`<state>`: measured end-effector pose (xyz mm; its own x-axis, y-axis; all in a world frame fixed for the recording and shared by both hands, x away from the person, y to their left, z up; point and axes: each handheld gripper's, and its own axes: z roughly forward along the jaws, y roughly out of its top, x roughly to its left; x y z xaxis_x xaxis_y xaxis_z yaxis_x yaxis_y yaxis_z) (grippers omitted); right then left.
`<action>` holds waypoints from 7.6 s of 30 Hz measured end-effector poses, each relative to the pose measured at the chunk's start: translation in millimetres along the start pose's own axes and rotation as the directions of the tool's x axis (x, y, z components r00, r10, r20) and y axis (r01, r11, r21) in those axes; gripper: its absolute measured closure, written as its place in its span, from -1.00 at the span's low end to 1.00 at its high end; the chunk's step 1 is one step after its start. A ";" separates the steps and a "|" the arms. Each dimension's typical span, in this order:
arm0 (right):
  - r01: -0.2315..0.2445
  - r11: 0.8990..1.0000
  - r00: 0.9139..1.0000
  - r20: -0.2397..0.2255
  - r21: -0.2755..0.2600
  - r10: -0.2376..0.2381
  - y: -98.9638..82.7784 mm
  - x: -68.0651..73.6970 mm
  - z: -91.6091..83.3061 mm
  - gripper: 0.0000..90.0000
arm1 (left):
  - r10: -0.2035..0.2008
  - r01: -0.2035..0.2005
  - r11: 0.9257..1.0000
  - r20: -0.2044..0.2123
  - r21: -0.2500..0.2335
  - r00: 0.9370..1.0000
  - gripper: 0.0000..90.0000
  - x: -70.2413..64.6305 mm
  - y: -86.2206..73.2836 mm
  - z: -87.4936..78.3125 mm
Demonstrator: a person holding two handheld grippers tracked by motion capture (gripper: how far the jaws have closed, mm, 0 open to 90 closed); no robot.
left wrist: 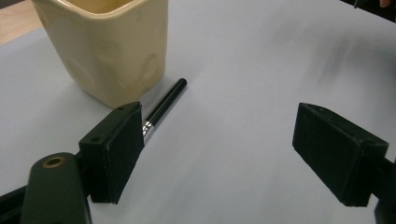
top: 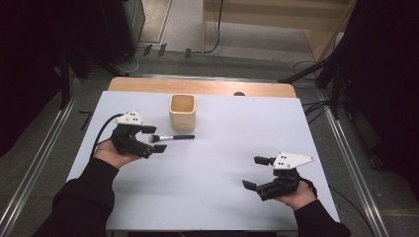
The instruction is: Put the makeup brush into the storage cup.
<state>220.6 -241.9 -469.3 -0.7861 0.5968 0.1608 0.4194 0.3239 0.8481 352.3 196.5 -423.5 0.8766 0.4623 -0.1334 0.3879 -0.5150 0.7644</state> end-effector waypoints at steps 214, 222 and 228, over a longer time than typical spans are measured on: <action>0.014 0.999 0.999 -0.039 0.044 -0.013 -1.6 2.1 4.5 -0.80 | 0.397 -0.447 0.644 0.228 0.620 0.889 0.72 39.8 44.8 83.8; 0.015 0.999 0.999 -0.040 0.043 -0.014 -1.5 2.0 4.5 -0.80 | 0.381 -0.442 0.673 0.233 0.594 0.895 0.72 34.8 49.2 75.0; 0.016 0.999 0.999 -0.041 0.042 -0.014 -1.5 2.2 4.4 -0.80 | 0.362 -0.428 0.692 0.234 0.581 0.902 0.72 31.1 49.4 69.1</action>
<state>220.2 -237.8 -472.5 -0.8097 0.5619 0.1691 0.4256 0.3639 0.8285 418.4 135.6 -433.5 0.9981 0.0618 0.0085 0.0584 -0.9738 0.2199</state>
